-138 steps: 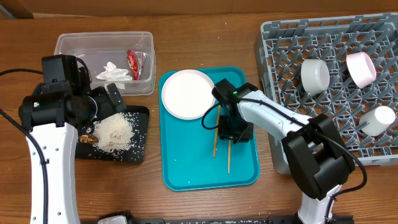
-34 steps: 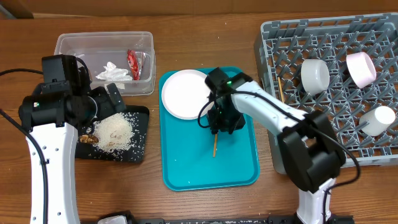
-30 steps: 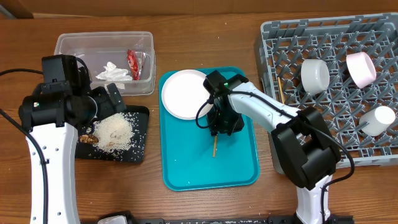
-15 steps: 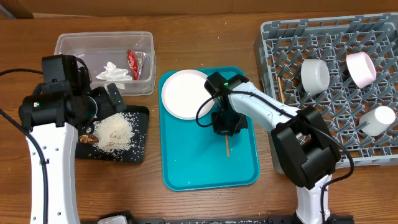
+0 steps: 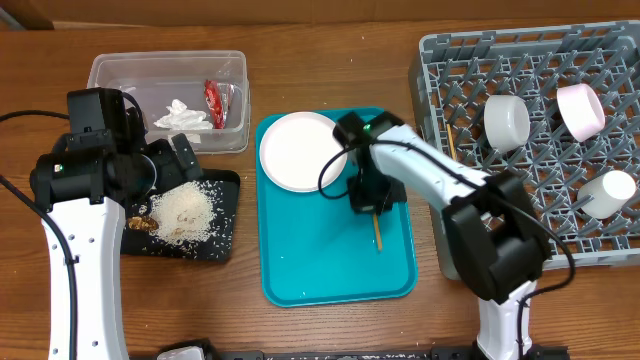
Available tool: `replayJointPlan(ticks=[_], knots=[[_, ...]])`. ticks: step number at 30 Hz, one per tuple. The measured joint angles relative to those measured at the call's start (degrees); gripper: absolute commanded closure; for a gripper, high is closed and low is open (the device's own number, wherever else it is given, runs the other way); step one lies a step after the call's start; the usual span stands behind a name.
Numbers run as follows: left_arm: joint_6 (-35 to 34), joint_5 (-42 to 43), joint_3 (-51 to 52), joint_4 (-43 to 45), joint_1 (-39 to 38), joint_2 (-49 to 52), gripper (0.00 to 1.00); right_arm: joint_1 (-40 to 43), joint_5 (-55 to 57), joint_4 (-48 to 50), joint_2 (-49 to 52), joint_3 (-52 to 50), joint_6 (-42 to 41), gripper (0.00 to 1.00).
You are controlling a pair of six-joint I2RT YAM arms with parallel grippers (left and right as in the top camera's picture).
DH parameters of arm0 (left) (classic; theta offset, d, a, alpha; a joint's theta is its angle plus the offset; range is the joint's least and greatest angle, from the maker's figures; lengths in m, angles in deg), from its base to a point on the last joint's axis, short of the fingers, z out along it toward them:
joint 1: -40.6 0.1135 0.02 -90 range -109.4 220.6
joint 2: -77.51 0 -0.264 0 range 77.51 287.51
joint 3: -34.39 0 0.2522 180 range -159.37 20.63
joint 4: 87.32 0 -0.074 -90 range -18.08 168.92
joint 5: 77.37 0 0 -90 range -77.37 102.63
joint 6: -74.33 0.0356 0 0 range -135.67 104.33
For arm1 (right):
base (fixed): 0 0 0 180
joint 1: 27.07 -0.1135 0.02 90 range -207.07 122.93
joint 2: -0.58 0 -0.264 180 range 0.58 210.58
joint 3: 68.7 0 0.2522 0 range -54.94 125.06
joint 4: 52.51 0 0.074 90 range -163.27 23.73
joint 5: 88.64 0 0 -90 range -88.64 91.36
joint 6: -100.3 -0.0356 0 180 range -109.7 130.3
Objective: Sort waste into correct bins and load items into the dishwasher
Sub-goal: 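Carry the second chopstick to the rack and drop it in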
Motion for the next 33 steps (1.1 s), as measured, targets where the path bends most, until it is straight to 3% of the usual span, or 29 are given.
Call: replayJointPlan(ticks=[10, 19, 28, 33], knots=[[0.0, 0.0, 0.0, 0.0, 0.0, 0.02, 0.0, 12.13, 6.99, -3.26, -15.5, 9.11, 8.87, 0.96], [0.0, 0.0, 0.0, 0.02, 0.0, 0.02, 0.0, 24.44, 8.09, -4.81, -16.2, 7.98, 20.22, 0.96], [0.0, 0.0, 0.0, 0.0, 0.0, 0.02, 0.0, 25.22, 5.05, -1.29, -16.2, 1.62, 25.73, 0.96], [0.0, 0.0, 0.0, 0.02, 0.0, 0.0, 0.0, 25.22, 3.89, 0.2, -16.2, -1.51, 27.04, 0.89]])
